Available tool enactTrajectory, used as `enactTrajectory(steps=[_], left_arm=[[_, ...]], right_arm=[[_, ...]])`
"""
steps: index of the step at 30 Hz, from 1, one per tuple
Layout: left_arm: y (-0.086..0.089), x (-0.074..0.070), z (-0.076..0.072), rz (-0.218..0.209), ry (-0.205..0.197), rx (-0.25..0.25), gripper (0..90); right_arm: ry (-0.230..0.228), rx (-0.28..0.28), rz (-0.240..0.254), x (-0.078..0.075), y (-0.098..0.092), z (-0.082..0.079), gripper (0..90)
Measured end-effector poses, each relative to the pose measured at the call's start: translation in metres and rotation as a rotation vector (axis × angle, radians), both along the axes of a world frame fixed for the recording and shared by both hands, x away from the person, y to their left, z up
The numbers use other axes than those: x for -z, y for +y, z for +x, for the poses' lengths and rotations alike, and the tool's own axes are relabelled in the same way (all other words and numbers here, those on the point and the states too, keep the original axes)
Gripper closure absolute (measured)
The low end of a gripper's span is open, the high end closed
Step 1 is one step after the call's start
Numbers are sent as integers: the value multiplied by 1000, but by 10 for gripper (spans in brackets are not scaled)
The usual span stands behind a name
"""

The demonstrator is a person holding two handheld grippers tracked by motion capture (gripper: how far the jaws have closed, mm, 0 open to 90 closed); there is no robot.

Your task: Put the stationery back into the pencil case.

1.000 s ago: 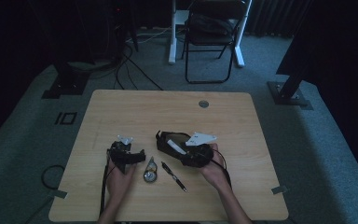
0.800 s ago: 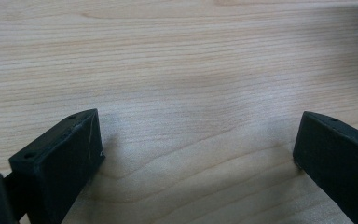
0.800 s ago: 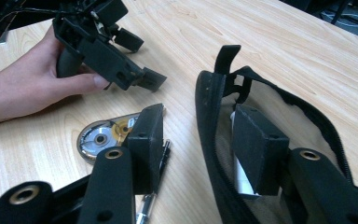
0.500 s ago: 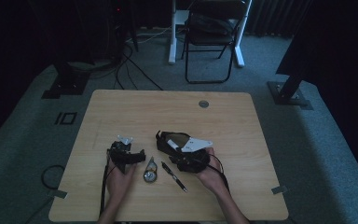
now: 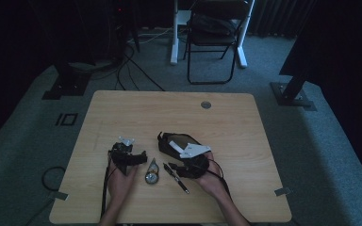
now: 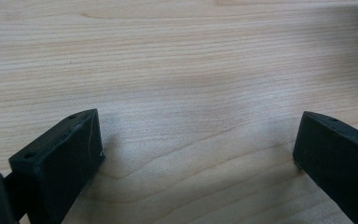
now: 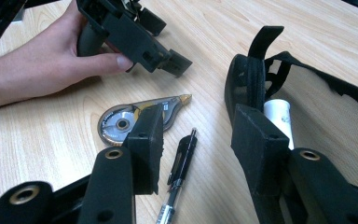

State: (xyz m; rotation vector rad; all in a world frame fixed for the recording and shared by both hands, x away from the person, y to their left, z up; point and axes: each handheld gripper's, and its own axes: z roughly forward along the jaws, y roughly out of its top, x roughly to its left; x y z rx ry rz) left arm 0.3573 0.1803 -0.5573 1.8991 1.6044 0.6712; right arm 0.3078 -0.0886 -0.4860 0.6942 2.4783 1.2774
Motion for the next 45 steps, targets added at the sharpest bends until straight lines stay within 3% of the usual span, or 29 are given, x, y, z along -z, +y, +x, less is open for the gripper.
enactTrajectory(steps=[31, 37, 45], left_arm=[[0, 0, 0, 0, 0, 0, 15], [0, 0, 0, 0, 0, 0, 16], [0, 0, 0, 0, 0, 0, 15]], right_arm=[[18, -27, -50, 24, 7, -17, 544], [32, -36, -62, 30, 8, -17, 586], [27, -7, -78, 38, 6, -17, 710]])
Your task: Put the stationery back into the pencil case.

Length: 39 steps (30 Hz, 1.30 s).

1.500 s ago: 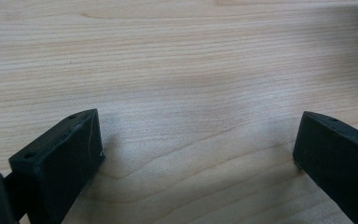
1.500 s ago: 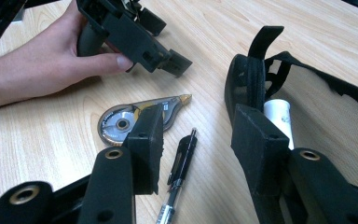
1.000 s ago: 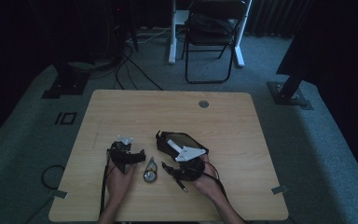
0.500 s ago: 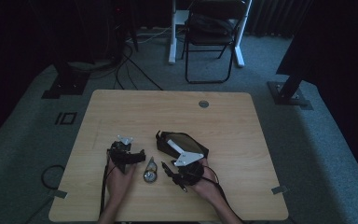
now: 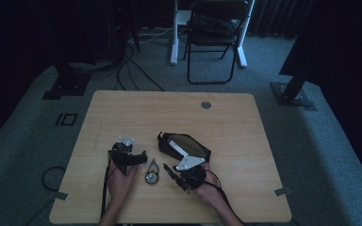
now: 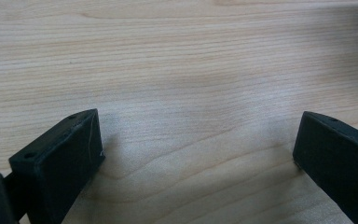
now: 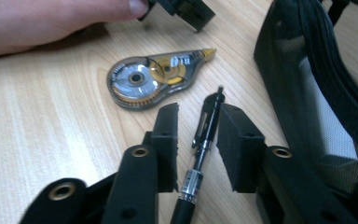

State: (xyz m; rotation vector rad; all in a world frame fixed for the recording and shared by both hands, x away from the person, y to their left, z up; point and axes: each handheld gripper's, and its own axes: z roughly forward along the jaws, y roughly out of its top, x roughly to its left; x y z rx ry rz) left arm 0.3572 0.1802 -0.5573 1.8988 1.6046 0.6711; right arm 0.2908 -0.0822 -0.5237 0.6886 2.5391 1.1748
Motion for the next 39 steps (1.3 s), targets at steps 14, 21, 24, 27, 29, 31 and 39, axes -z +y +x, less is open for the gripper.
enactTrajectory(steps=[14, 21, 24, 27, 29, 31, 39], left_arm=[[0, 0, 0, 0, 0, 0, 15], [0, 0, 0, 0, 0, 0, 15], [0, 0, 0, 0, 0, 0, 16], [0, 0, 0, 0, 0, 0, 15], [0, 0, 0, 0, 0, 0, 15], [0, 0, 0, 0, 0, 0, 15], [0, 0, 0, -1, 0, 0, 15]], right_arm=[[55, 21, -53, 19, 2, 4, 743], [62, 28, -89, 26, 3, 3, 749], [63, 30, -83, 27, 3, 2, 753], [64, 32, -80, 27, 3, 3, 746], [65, 36, -77, 27, 5, 3, 739], [65, 29, -76, 27, 7, 4, 737], [59, 32, -81, 27, 7, 2, 778]])
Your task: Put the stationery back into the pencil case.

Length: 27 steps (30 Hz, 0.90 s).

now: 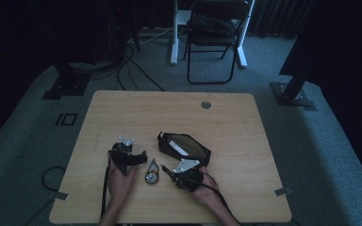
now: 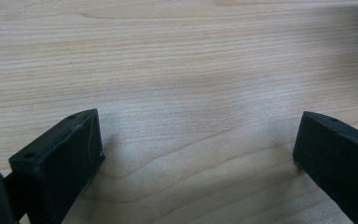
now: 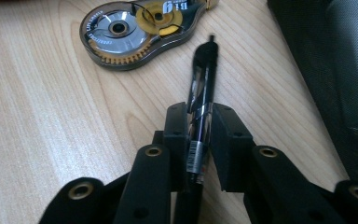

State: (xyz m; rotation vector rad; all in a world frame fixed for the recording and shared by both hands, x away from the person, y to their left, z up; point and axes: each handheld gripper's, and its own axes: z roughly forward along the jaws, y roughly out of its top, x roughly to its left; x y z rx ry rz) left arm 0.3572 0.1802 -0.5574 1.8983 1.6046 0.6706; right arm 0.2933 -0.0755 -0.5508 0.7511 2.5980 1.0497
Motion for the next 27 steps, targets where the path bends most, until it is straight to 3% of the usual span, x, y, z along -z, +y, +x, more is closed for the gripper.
enactTrajectory(steps=[6, 16, 27], left_arm=[[0, 0, 0, 0, 0, 0, 15], [0, 0, 0, 0, 0, 0, 15], [0, 0, 0, 0, 0, 0, 15]], right_arm=[[12, 11, 5, 0, 0, 0, 788], [-28, 24, -12, 0, 4, -5, 798], [-56, 33, 11, -9, 0, -6, 797]])
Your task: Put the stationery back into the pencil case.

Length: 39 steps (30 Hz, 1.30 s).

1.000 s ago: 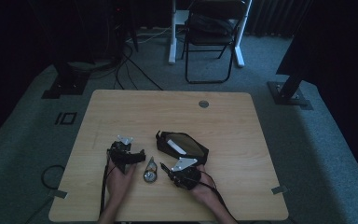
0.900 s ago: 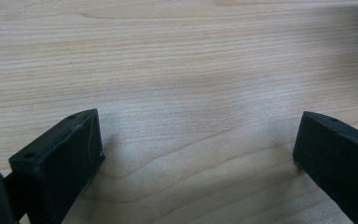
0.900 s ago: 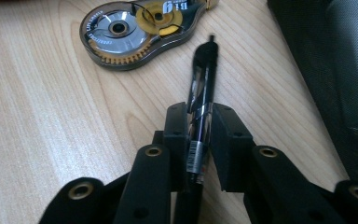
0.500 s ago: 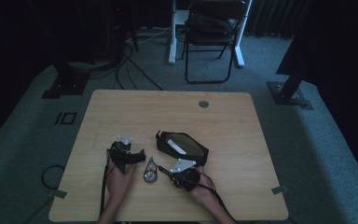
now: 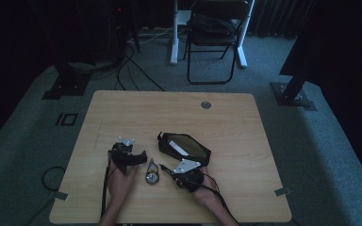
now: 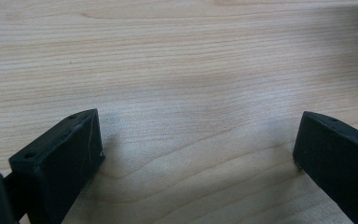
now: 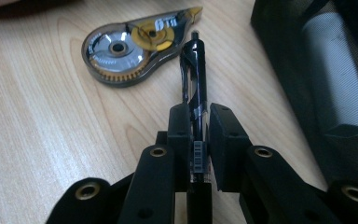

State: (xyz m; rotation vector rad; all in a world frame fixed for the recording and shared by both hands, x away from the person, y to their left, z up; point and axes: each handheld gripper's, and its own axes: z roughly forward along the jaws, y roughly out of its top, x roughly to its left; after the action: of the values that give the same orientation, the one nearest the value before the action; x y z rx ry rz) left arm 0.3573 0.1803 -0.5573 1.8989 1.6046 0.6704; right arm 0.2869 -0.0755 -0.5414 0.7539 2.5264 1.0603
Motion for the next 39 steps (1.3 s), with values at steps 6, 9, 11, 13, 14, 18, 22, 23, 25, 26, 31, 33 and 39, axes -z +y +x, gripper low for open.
enactTrajectory(steps=[6, 9, 11, 13, 14, 18, 22, 23, 25, 26, 31, 33, 39], left_arm=[[0, 0, 0, 0, 0, 0, 15], [0, 0, 0, 0, 0, 1, 15], [0, 0, 0, 0, 0, 1, 15], [0, 0, 0, 0, 0, 1, 15], [0, 0, 0, 0, 0, 0, 15], [0, 0, 0, 0, 0, 0, 15], [0, 0, 0, 0, 0, 0, 15], [0, 0, 0, 0, 0, 0, 15], [0, 0, 0, 0, 0, 0, 15], [0, 0, 0, 0, 0, 0, 15], [0, 0, 0, 0, 0, 0, 15], [0, 0, 0, 0, 0, 0, 15], [0, 0, 0, 0, 0, 0, 15]], right_arm=[[-20, 1, 15, -7, -1, -2, 797], [-25, 0, 19, -10, -1, -2, 797], [-31, 2, 24, -12, -1, -2, 797], [-35, 4, 30, -14, -2, -3, 797], [-37, 3, 32, -15, -2, -3, 797], [-43, 6, 38, -18, -3, -3, 797], [-54, 9, 48, -23, -5, -3, 797], [-57, 8, 49, -24, -5, -3, 797], [-61, 9, 51, -26, -6, -4, 797], [-66, 8, 51, -27, -6, -4, 797], [-76, 5, 58, -31, -6, -6, 797], [-80, 3, 60, -33, -7, -6, 797], [-91, 9, 70, -39, -9, -6, 797]])
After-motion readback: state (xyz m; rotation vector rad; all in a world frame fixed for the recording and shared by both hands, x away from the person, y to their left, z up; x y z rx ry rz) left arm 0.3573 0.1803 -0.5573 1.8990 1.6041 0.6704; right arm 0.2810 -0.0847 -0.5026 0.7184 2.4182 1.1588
